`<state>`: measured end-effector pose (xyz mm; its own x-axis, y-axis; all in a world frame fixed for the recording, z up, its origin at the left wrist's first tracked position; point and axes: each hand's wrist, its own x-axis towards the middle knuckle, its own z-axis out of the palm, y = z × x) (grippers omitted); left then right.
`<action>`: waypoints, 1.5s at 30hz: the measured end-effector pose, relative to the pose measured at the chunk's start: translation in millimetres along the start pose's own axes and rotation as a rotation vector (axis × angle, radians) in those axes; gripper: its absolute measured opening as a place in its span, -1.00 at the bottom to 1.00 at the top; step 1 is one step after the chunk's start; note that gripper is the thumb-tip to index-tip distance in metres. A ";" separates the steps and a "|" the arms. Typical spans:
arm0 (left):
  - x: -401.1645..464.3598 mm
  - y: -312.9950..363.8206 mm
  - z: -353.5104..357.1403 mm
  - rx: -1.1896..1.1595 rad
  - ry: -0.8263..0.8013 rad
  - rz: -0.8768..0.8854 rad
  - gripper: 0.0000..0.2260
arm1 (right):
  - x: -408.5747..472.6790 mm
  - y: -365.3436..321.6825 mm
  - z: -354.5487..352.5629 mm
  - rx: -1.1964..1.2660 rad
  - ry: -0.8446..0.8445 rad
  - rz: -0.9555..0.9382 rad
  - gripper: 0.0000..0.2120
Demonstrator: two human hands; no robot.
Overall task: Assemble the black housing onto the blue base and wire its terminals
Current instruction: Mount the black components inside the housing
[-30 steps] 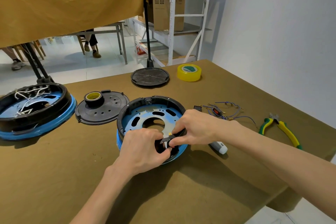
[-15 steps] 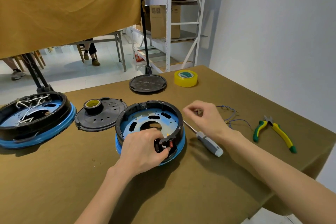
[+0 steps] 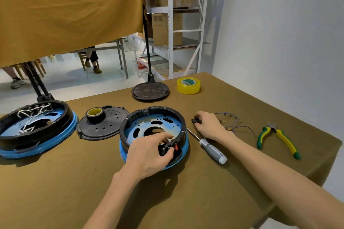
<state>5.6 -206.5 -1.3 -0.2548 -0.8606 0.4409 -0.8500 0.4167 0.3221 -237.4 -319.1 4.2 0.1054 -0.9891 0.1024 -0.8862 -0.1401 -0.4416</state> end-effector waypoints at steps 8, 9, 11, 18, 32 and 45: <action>6.6 8.7 -7.9 -0.625 0.138 -0.152 -0.69 | -76.3 -35.2 -18.9 0.626 0.115 -0.319 -0.64; 8.0 11.8 -10.9 -0.684 0.127 -0.150 -0.70 | -85.3 -41.7 -17.9 0.640 0.111 -0.371 -0.62; 10.3 18.5 -15.7 -0.708 0.097 -0.111 -0.77 | -98.8 -52.9 -13.9 0.658 0.100 -0.440 -0.58; 2.4 18.5 -24.9 -0.545 0.235 -0.017 -0.75 | -112.3 -66.8 -10.7 0.762 -0.018 -0.349 -0.50; -11.0 27.5 -23.6 -0.699 0.235 0.036 -0.51 | -125.7 -62.2 -21.2 1.181 -0.180 -0.203 -0.86; -8.7 30.0 -24.2 -0.858 0.117 0.049 -0.68 | -122.2 -49.9 -9.3 1.302 -0.304 -0.140 -0.66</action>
<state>-6.5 -179.4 24.8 -0.1931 -0.8196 0.5393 -0.1859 0.5703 0.8001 -210.2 -190.8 21.9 0.4050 -0.9099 0.0900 0.1923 -0.0114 -0.9813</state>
